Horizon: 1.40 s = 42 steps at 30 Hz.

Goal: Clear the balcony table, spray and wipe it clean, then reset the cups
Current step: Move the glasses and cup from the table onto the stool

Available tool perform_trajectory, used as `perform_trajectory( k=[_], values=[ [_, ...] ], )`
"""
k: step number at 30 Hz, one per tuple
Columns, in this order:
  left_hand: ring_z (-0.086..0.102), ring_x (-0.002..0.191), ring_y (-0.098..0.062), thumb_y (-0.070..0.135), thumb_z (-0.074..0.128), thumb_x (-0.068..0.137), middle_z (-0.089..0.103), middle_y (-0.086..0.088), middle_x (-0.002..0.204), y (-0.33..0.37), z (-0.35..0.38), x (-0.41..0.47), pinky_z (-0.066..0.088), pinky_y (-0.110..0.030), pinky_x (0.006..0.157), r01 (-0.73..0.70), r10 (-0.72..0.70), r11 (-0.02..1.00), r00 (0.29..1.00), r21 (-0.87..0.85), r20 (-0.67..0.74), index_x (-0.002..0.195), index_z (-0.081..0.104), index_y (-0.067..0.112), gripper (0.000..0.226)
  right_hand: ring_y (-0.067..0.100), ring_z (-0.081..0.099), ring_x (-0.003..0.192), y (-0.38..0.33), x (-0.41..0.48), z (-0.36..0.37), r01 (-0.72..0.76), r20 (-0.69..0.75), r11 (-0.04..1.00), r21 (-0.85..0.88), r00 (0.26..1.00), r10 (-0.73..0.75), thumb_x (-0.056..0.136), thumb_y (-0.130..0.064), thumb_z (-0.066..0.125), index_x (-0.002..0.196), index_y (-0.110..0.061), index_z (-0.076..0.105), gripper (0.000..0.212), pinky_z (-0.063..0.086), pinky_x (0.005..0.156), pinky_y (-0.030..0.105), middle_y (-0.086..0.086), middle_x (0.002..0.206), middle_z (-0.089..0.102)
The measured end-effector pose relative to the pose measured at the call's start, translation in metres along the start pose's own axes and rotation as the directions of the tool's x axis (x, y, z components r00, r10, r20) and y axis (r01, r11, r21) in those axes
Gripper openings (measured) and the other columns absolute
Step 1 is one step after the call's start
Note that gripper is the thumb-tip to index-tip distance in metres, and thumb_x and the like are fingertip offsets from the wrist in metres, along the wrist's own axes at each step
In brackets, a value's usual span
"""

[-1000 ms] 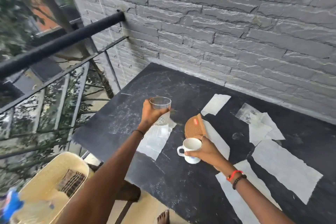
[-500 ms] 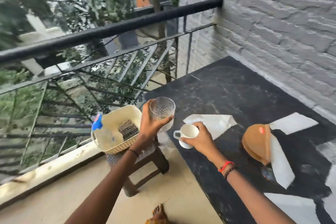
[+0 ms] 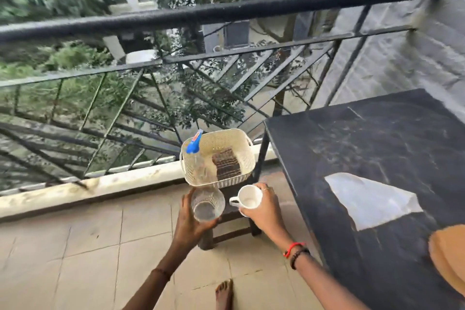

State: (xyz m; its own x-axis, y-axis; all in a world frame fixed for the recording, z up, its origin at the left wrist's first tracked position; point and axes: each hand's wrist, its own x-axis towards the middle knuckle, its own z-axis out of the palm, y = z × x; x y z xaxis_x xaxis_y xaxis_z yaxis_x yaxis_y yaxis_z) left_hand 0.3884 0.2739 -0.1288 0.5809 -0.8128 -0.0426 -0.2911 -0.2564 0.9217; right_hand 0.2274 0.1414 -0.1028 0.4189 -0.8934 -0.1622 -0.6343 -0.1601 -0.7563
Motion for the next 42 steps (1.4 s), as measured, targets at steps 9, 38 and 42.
perform_trajectory(
  k=[9, 38, 42],
  values=[
    [0.05, 0.121, -0.018, 0.05, 0.08, 0.053, 0.049, 0.002, 0.131, -0.119, 0.003, -0.002, 0.045, -0.034, 0.098, 0.209, -0.207, 0.978, 0.975, 0.015, -0.083, 0.135, 0.041, 0.015, 0.097, 0.018, 0.051, 0.105, 0.044, 0.024, 0.104, 0.024, 0.185, 0.994, -0.103, 0.983, -0.004, 0.065, -0.017, 0.076, 0.124, -0.021, 0.051, 0.063, 0.035, 0.084, 0.014, 0.001, 0.111, 0.047],
    [0.041, 0.133, -0.003, 0.025, 0.089, 0.064, 0.043, 0.007, 0.145, -0.228, 0.027, 0.065, 0.034, -0.015, 0.108, 0.174, -0.168, 0.983, 0.981, -0.054, 0.096, 0.142, 0.033, 0.017, 0.096, 0.022, 0.047, 0.114, 0.115, 0.106, 0.208, 0.198, 0.388, 0.939, -0.28, 0.918, -0.077, 0.068, 0.001, 0.065, 0.136, -0.022, 0.045, 0.074, 0.034, 0.096, 0.025, 0.001, 0.128, 0.051],
    [0.043, 0.13, -0.001, 0.03, 0.089, 0.064, 0.045, 0.01, 0.143, -0.231, 0.016, 0.077, 0.034, -0.012, 0.105, 0.162, -0.156, 0.987, 0.974, -0.021, 0.165, 0.142, 0.033, 0.023, 0.097, 0.019, 0.043, 0.116, 0.115, 0.107, 0.208, 0.198, 0.404, 0.943, -0.268, 0.911, -0.077, 0.071, 0.002, 0.064, 0.139, -0.025, 0.04, 0.077, 0.033, 0.097, 0.023, -0.001, 0.129, 0.049]
  ],
)
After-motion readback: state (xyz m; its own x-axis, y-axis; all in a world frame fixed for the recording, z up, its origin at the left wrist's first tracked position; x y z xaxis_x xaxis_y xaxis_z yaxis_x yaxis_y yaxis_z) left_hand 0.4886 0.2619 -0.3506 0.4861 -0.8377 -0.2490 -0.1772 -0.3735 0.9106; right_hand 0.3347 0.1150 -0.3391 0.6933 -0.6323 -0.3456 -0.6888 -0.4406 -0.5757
